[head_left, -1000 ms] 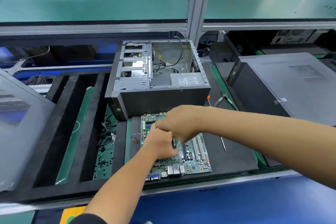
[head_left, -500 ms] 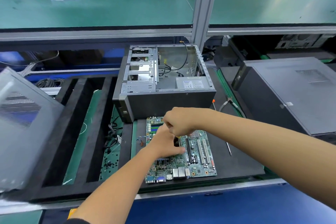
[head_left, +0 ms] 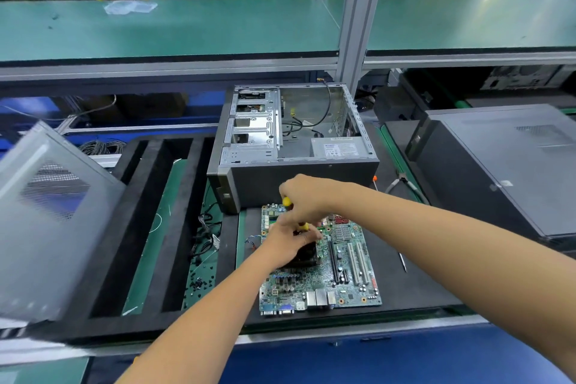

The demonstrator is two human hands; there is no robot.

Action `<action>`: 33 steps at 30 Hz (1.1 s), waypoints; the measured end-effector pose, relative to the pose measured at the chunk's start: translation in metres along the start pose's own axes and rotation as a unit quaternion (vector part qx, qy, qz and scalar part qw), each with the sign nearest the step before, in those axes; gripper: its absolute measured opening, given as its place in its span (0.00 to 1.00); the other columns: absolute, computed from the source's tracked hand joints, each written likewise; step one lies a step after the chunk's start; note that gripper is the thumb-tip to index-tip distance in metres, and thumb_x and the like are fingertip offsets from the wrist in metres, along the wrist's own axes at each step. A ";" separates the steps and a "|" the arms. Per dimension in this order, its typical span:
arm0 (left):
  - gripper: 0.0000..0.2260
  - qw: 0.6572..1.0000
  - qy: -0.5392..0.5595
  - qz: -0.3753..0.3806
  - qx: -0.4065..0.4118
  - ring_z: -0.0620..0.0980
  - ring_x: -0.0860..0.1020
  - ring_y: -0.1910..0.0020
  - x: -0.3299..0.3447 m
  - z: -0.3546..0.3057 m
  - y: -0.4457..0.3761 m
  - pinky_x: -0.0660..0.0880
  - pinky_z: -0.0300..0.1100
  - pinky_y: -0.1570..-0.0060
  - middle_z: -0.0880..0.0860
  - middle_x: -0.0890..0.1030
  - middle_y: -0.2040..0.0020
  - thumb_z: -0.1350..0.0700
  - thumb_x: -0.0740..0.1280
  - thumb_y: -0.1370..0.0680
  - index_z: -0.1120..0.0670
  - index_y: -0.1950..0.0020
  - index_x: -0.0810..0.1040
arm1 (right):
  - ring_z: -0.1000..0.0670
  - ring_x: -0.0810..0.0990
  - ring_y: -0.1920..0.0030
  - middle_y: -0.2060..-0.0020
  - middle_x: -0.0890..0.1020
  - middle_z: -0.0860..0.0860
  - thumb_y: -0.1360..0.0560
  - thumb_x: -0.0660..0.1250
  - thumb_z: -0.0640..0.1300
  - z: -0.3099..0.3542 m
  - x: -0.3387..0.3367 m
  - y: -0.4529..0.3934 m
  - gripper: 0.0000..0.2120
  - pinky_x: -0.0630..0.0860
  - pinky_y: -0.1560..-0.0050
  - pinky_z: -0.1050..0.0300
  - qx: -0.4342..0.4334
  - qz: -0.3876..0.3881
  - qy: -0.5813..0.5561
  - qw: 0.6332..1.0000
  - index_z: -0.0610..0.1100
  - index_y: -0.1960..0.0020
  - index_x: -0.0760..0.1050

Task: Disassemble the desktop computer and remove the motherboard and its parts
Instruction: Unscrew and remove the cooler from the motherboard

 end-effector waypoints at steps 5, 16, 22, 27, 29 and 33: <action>0.09 0.985 0.097 -0.141 -0.020 0.38 0.78 0.62 -0.036 0.002 0.001 0.72 0.28 0.64 0.42 0.83 0.64 0.58 0.70 0.23 0.46 0.62 0.82 | 0.51 0.72 0.61 0.60 0.74 0.52 0.21 0.59 0.59 -0.007 -0.005 -0.011 0.20 0.63 0.65 0.57 -0.037 -0.116 -0.114 0.986 0.42 0.44 0.68; 0.08 0.972 0.096 -0.210 -0.033 0.49 0.79 0.71 -0.096 0.027 0.026 0.76 0.38 0.70 0.57 0.80 0.69 0.66 0.71 0.27 0.59 0.56 0.73 | 0.39 0.74 0.41 0.41 0.75 0.41 0.17 0.45 0.58 -0.012 0.104 -0.056 0.24 0.68 0.45 0.43 0.037 -0.063 0.007 0.997 0.41 0.40 0.68; 0.05 0.987 0.054 -0.147 -0.018 0.55 0.83 0.62 -0.097 0.032 0.035 0.80 0.47 0.57 0.59 0.82 0.65 0.65 0.70 0.26 0.61 0.62 0.79 | 0.42 0.77 0.53 0.53 0.78 0.46 0.17 0.47 0.53 -0.015 0.107 -0.056 0.17 0.75 0.53 0.47 0.010 -0.128 0.034 0.991 0.45 0.50 0.70; 0.14 0.985 0.125 -0.114 -0.021 0.57 0.83 0.60 -0.097 0.035 0.048 0.81 0.48 0.55 0.58 0.83 0.63 0.57 0.64 0.22 0.67 0.60 0.81 | 0.42 0.76 0.57 0.56 0.78 0.45 0.18 0.48 0.51 -0.015 0.109 -0.060 0.17 0.77 0.54 0.46 0.012 -0.138 0.064 0.988 0.43 0.52 0.72; 0.11 0.990 0.083 -0.110 -0.028 0.55 0.83 0.62 -0.096 0.037 0.050 0.80 0.47 0.58 0.56 0.81 0.65 0.60 0.64 0.24 0.64 0.62 0.80 | 0.43 0.75 0.59 0.56 0.77 0.45 0.18 0.48 0.51 -0.017 0.111 -0.062 0.16 0.76 0.57 0.47 0.014 -0.141 0.065 0.988 0.44 0.55 0.70; 0.03 0.996 0.038 -0.070 -0.039 0.56 0.83 0.66 -0.088 0.037 0.045 0.79 0.46 0.65 0.58 0.79 0.67 0.66 0.65 0.25 0.61 0.58 0.76 | 0.44 0.74 0.60 0.57 0.77 0.46 0.18 0.47 0.52 -0.019 0.112 -0.062 0.16 0.74 0.59 0.49 0.012 -0.146 0.066 0.987 0.45 0.56 0.68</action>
Point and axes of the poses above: each hand's wrist, its own y-axis away from the middle knuckle, its own x-axis out of the palm, z = x × y, the point moved 5 cm from there along -y, towards the middle knuckle
